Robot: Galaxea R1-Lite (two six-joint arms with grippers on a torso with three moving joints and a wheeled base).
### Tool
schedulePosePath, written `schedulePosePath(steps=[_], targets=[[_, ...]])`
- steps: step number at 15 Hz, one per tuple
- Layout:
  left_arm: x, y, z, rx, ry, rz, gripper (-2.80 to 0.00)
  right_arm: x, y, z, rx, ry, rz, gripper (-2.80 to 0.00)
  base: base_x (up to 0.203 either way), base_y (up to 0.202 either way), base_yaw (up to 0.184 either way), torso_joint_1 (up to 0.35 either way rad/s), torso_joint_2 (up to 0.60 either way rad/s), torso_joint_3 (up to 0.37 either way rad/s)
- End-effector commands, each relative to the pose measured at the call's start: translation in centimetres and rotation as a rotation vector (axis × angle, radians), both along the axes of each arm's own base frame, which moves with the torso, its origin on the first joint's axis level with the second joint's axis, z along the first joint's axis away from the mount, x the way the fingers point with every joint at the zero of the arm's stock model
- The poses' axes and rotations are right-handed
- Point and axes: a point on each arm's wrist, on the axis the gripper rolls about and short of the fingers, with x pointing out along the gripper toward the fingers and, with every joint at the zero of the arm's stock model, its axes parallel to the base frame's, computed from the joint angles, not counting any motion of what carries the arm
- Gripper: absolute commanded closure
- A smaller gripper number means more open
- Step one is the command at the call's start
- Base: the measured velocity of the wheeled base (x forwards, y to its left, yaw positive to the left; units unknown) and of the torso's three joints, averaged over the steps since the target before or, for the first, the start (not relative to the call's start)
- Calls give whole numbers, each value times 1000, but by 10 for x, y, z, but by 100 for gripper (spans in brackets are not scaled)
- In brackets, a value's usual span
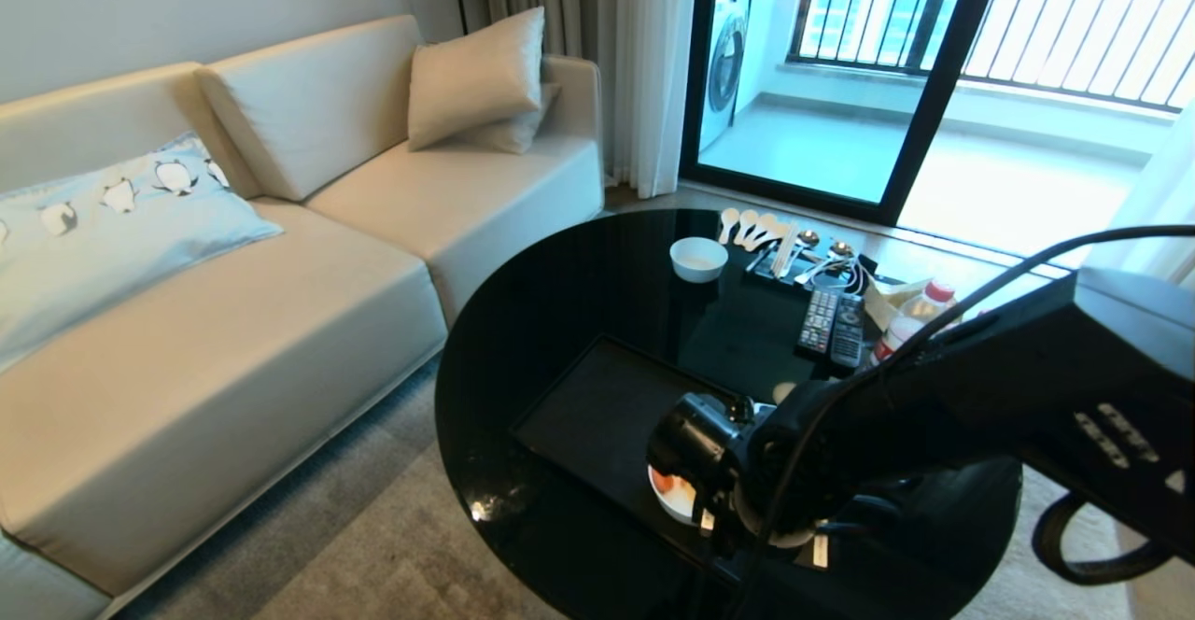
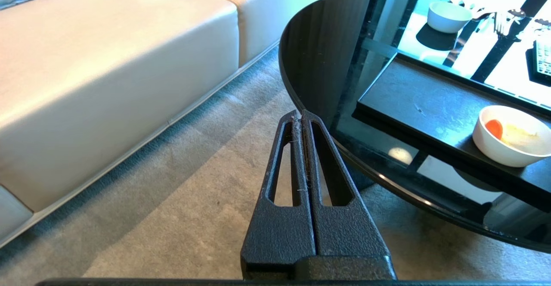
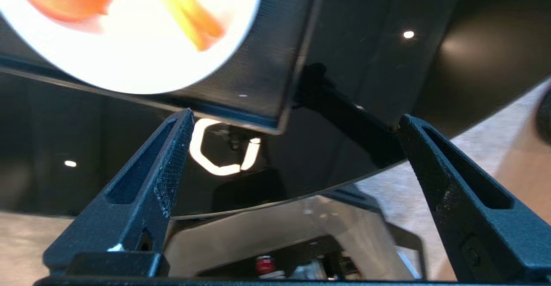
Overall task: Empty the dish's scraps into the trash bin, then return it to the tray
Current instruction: Pick up the bowl with leftover food
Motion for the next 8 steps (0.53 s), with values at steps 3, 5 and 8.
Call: schedulePosePath(steps=[3,5,8], targets=[[0,0,0,-1,-1,1,0,-1,14,0,46,-23,-33,-280,0,0,0,0,0,0],[0,0,0,-1,-1,1,0,-3,19,-10,41,-11,-49,-280,0,0,0,0,0,0],[0,0,0,-1,-1,1,0,-3,25,-25,35,0,-79,-280,0,0,0,0,0,0]])
